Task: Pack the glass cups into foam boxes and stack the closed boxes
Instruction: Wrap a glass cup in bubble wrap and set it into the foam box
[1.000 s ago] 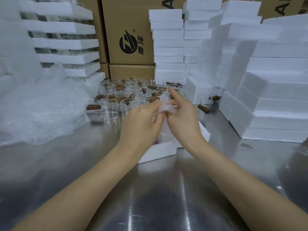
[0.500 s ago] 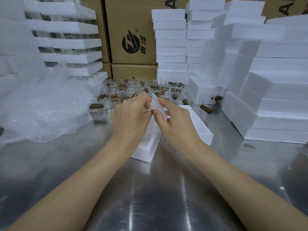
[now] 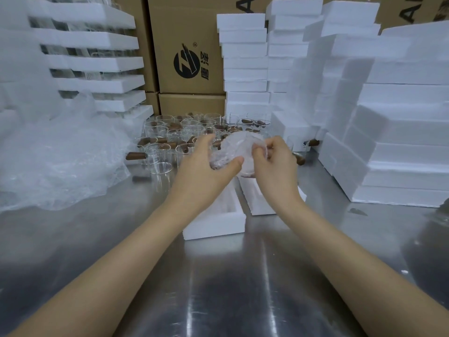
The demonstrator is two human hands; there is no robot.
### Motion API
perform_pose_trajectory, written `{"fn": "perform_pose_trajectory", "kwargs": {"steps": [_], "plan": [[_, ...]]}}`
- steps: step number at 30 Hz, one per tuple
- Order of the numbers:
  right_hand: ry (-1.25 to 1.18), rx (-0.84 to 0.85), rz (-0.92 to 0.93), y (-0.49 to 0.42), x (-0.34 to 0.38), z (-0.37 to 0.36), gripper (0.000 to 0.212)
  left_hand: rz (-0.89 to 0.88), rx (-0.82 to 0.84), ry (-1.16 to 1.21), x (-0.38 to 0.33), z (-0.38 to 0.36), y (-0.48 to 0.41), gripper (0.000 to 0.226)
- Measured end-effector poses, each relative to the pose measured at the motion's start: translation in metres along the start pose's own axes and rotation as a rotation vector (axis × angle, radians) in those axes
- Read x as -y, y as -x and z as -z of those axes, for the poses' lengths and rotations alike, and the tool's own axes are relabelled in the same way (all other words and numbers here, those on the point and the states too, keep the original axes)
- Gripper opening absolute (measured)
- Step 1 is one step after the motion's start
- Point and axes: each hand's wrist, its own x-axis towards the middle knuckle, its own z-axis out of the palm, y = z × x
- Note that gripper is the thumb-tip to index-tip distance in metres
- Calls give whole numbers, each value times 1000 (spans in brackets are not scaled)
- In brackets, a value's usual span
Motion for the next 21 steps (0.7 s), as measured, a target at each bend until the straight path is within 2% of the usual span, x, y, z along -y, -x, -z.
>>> {"fn": "perform_pose_trajectory", "kwargs": {"steps": [3,5,7,8,10,11,12,14,16,19,21], "plan": [[-194,103,-156,0,-2,-4,4,21,-28,44,1,-1,-1,52],[-309,133,-256,-1,0,-4,20,33,-54,151,0,1,-2,57],[-487,120,-313,-2,4,-1,37,106,6,457,-3,5,-5,74],[-570,121,-336,-2,6,0,44,127,48,538,-3,6,-6,74],[-697,173,-395,-1,8,-1,52,53,98,459,-2,5,-7,46],[-719,217,-426,2,9,-2,50,18,93,415,-2,4,-6,28],[-702,269,-453,4,11,-4,43,11,75,412,-2,3,-6,19],[-580,360,-470,9,15,-6,32,42,40,452,0,3,-6,34],[-424,367,-425,10,15,-5,28,38,42,450,1,5,-7,43],[-168,316,-204,8,14,1,26,-49,55,365,1,3,-4,33],[39,287,-45,8,12,3,22,-120,34,208,2,-1,-3,34]]}}
